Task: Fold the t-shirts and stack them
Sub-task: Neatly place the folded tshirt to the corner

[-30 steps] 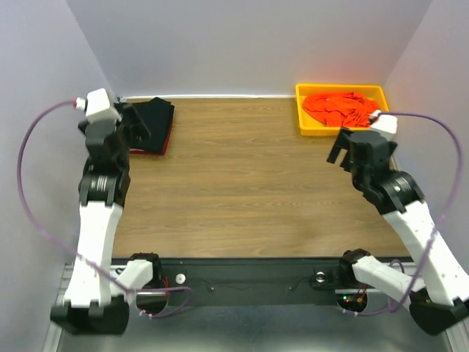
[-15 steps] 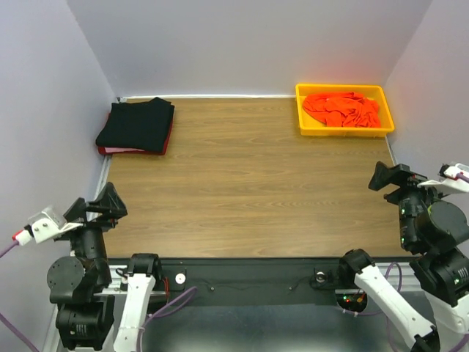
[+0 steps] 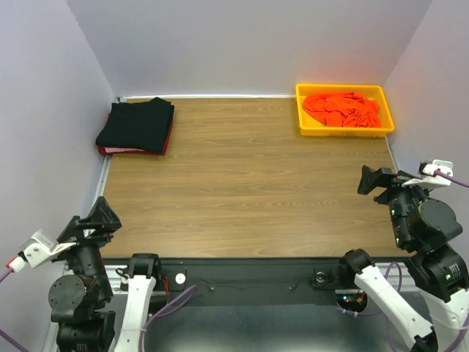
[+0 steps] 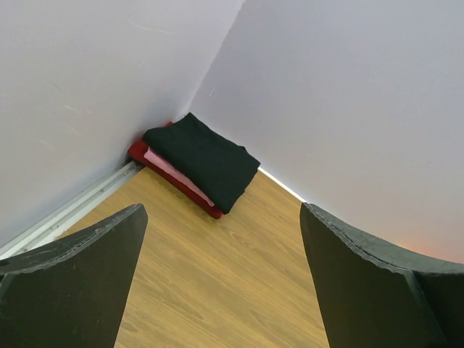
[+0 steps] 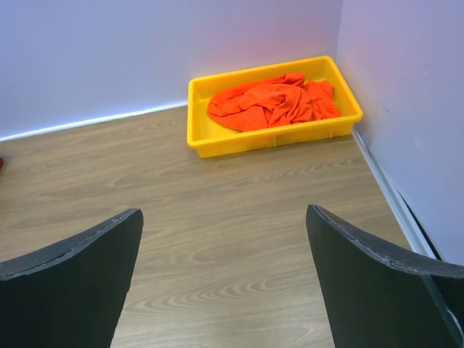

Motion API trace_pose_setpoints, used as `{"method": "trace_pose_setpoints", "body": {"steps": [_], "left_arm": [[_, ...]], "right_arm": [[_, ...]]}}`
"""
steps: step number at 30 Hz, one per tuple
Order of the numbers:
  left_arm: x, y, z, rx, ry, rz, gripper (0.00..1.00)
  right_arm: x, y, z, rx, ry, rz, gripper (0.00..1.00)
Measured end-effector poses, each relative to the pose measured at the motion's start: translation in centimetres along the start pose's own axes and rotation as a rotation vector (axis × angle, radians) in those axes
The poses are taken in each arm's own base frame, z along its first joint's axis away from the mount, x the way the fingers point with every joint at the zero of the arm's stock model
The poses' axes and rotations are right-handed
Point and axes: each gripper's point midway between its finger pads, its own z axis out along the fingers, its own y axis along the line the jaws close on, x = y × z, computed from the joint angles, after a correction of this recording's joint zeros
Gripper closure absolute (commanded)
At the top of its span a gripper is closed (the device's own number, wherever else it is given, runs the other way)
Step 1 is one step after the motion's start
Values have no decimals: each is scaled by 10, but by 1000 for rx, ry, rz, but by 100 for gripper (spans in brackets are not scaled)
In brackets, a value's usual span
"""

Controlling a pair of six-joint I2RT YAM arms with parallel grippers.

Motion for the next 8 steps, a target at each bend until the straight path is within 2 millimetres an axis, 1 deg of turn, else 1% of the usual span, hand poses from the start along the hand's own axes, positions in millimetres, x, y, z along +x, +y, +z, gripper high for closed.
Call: {"method": "trace_pose_setpoints", "body": {"steps": [8], "left_arm": [[1,0,0,-2,5,-20,1]], "right_arm": [[-5,4,-4,-34,-27,13,0]]}}
